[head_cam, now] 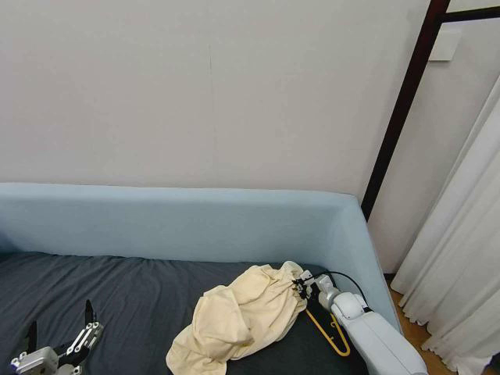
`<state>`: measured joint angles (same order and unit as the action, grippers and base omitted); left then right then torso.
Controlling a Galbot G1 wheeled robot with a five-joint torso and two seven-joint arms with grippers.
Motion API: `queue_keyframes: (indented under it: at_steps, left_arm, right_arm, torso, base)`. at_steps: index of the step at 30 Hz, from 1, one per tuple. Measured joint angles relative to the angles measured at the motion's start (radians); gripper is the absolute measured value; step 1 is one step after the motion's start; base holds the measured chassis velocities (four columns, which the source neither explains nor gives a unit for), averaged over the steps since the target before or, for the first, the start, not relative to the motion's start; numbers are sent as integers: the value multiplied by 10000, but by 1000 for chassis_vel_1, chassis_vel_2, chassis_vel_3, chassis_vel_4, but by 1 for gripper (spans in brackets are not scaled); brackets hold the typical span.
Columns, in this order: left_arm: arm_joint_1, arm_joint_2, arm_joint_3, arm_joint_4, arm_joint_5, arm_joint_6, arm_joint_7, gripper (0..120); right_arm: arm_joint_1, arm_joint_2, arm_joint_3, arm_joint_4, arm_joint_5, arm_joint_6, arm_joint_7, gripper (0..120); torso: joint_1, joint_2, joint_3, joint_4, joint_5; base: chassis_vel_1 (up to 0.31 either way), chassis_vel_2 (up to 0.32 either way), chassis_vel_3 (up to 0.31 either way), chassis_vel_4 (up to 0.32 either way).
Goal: Pick up the clothes from the sofa and hang them on the clothes hanger.
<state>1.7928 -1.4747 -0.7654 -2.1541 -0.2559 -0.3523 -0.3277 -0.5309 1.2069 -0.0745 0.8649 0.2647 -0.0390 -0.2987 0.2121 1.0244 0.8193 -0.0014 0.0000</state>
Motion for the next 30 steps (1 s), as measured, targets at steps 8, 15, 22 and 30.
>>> queue_keyframes:
  at_steps: [8, 15, 22, 30]
  left_arm:
    - [-149, 168, 0, -21, -71, -9, -49, 100]
    - [-241, 253, 90, -168, -128, -10, -60, 100]
    - [-228, 370, 26, -385, -347, -2, -71, 100]
    - [-206, 372, -43, -325, -428, -81, -102, 100]
  right_arm:
    - [372, -1718, -305, 4622, 2568, -1082, 1445, 0]
    - [2087, -2913, -611, 6672, 4014, -1686, 2289, 0]
    - [3899, -4265, -839, 8409, 5417, -2119, 2428, 0]
    - [1893, -5132, -912, 10384, 4474, -2064, 1883, 0]
  torso:
    - [-2, 0, -1, -1, -4]
    - [-1, 1, -1, 0, -5]
    - [-1, 1, -1, -2, -3]
    - [-2, 3, -3, -2, -5]
  base:
    - [0, 0, 0, 0]
    - [0, 0, 0, 0]
    - [0, 0, 0, 0]
    - [0, 0, 0, 0]
